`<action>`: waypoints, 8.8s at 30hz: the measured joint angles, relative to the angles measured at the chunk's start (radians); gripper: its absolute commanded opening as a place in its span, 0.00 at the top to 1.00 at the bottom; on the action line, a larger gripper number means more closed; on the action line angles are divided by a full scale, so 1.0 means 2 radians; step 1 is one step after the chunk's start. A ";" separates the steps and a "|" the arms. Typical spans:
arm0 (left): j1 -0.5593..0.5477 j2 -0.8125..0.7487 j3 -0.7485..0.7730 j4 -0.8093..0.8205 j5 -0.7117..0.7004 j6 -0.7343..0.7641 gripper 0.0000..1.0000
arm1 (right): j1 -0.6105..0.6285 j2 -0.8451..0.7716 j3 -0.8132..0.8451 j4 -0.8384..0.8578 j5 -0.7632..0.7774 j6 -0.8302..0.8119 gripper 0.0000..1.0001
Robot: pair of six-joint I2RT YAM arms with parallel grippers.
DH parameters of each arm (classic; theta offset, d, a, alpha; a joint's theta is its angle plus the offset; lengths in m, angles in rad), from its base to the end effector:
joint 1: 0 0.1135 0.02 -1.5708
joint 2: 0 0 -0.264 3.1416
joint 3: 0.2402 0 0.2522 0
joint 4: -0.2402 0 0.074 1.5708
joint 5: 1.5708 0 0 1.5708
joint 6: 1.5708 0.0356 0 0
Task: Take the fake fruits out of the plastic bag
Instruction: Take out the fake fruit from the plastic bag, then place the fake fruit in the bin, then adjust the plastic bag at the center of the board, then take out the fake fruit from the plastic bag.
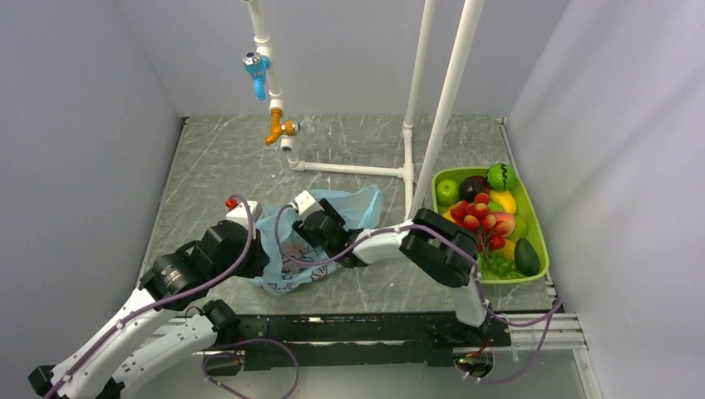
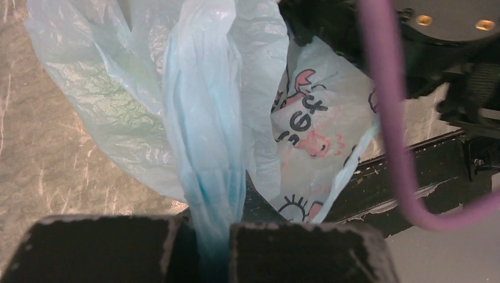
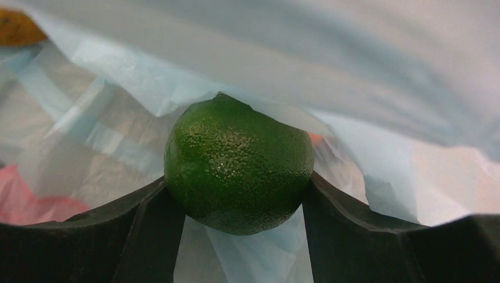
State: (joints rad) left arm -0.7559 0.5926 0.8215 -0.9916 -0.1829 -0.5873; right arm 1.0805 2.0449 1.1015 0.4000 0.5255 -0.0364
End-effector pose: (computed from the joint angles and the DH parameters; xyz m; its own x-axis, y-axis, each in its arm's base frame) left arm 0.0807 -0.0672 0.2997 -0.7392 -0.0520 -0.6715 0.2033 0.9333 -0.2960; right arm 0.2148 0.3644 0.1311 -0.2229 -0.4844 -0.8460 -0.5694 0.7690 -0.2904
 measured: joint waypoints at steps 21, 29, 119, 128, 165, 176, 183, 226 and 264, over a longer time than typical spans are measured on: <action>0.000 0.018 0.000 -0.002 -0.009 -0.003 1.00 | 0.015 -0.387 -0.120 -0.256 -0.161 0.205 1.00; 0.000 0.018 0.000 -0.008 -0.014 -0.006 1.00 | 0.015 -0.630 -0.169 -0.423 0.000 0.306 1.00; 0.000 -0.088 -0.044 0.029 -0.013 -0.066 1.00 | -0.166 -0.642 -0.202 -0.597 -0.355 0.373 0.07; 0.000 -0.075 0.000 -0.010 -0.037 -0.060 1.00 | 0.088 -0.480 -0.052 -0.456 -0.200 0.360 0.12; 0.000 -0.034 0.024 0.051 0.089 -0.032 1.00 | 0.023 -0.088 -0.082 0.070 -0.295 0.221 0.02; 0.000 -0.060 0.002 -0.009 0.080 -0.057 1.00 | 0.046 -0.017 -0.045 0.074 -0.319 0.190 0.11; 0.000 -0.067 -0.002 -0.016 0.075 -0.068 1.00 | 0.056 -0.014 -0.047 0.072 -0.202 0.199 0.67; -0.009 -0.087 -0.176 -0.011 -0.082 -0.289 1.00 | 0.102 -0.115 -0.171 0.065 -0.180 0.225 0.42; -0.010 -0.103 -0.200 0.015 -0.064 -0.283 1.00 | 0.043 -0.041 -0.055 0.089 -0.185 0.297 0.31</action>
State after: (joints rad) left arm -0.7757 0.3862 0.4221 -0.9615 -0.3107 -1.1538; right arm 1.1667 1.9629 0.9920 0.5785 0.1558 0.5575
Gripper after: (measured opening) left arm 0.012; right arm 0.770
